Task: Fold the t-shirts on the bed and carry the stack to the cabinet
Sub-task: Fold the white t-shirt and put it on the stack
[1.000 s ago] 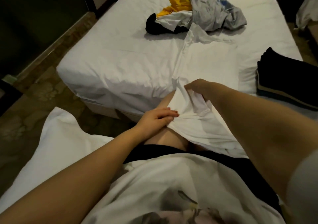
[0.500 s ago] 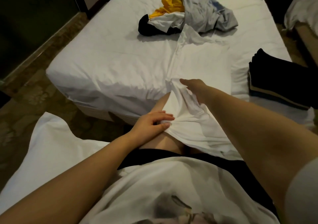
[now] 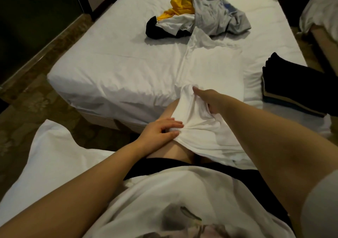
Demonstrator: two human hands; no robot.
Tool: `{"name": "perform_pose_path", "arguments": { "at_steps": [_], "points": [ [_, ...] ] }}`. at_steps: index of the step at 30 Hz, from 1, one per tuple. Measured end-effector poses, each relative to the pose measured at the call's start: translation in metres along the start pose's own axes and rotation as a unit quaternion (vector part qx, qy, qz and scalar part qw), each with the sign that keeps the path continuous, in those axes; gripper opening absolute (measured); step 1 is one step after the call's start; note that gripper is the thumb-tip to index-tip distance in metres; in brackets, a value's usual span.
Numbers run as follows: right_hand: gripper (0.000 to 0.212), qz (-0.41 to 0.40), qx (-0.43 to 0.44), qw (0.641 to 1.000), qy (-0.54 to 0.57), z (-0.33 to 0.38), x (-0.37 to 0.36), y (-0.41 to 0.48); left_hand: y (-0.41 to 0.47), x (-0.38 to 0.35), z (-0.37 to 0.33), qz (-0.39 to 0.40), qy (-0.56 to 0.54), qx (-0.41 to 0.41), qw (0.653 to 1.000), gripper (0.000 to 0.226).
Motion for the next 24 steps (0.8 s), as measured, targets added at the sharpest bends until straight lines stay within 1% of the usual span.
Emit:
{"name": "perform_pose_path", "arguments": {
  "at_steps": [2,3,4,5,7,8,9,10,11,13,14,16,18,19,22,23,24],
  "points": [
    [0.071,0.040,-0.043,0.998,0.001,-0.006,-0.001,-0.004,0.000,0.000,0.001,0.001,0.002,0.001,1.000,0.026],
    [0.062,0.072,-0.065,0.995,-0.012,-0.009,-0.001,-0.007,0.000,0.000,0.002,0.000,0.004,0.002,1.000,0.026],
    [0.047,0.112,-0.080,0.990,-0.023,-0.011,-0.001,-0.009,0.000,0.000,0.003,-0.001,0.006,0.003,1.000,0.026],
    [0.041,0.148,-0.091,0.985,-0.013,-0.013,0.000,-0.013,0.001,0.000,0.004,-0.003,0.007,0.004,1.000,0.025],
    [0.037,0.156,-0.116,0.981,0.002,-0.018,0.008,-0.015,0.001,0.000,0.004,-0.007,0.006,0.001,1.000,0.025],
    [0.043,0.157,-0.123,0.980,-0.014,-0.020,0.012,-0.021,0.001,-0.001,0.004,-0.008,0.005,0.000,1.000,0.025],
    [0.054,0.161,-0.128,0.978,-0.034,-0.022,0.015,-0.026,0.001,0.000,0.004,-0.008,0.005,-0.001,1.000,0.025],
    [0.063,0.155,-0.126,0.978,-0.052,-0.024,0.017,-0.028,0.000,0.000,0.003,-0.009,0.005,-0.002,1.000,0.026],
    [0.059,0.143,-0.115,0.981,-0.062,-0.024,0.020,-0.032,0.000,0.000,0.003,-0.009,0.006,-0.005,1.000,0.026],
    [0.034,0.094,-0.093,0.989,-0.064,-0.024,0.027,-0.037,-0.001,-0.001,0.001,-0.010,0.009,-0.014,1.000,0.027],
    [0.026,0.072,-0.088,0.992,-0.060,-0.024,0.032,-0.040,-0.001,-0.001,0.000,-0.010,0.011,-0.018,1.000,0.028],
    [0.021,0.049,-0.089,0.994,-0.040,-0.028,0.039,-0.046,-0.002,-0.001,0.000,-0.010,0.015,-0.022,1.000,0.029],
    [0.022,0.030,-0.089,0.994,-0.062,-0.033,0.042,-0.051,-0.003,-0.001,0.000,-0.013,0.016,-0.028,0.999,0.030],
    [0.024,0.019,-0.078,0.994,-0.078,-0.034,0.043,-0.053,-0.003,-0.001,-0.001,-0.015,0.015,-0.030,0.999,0.030],
    [0.059,-0.001,-0.015,0.991,-0.133,-0.030,0.042,-0.056,-0.003,-0.002,-0.002,-0.016,0.015,-0.032,0.999,0.030],
    [0.065,-0.025,0.021,0.986,-0.165,-0.027,0.044,-0.059,-0.003,-0.002,-0.002,-0.015,0.018,-0.032,0.999,0.029],
    [0.067,-0.055,0.054,0.978,-0.192,-0.024,0.047,-0.063,-0.003,-0.002,-0.002,-0.014,0.022,-0.033,0.999,0.029]
  ]
}}
Point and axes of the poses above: each hand's wrist, its own y-axis towards the middle knuckle, its own x-axis out of the back of the hand, z = x × y, the point moved 6 cm from there along y, towards the middle knuckle, and after that the axes turned 12 degrees about -z, right-handed, at the moved point
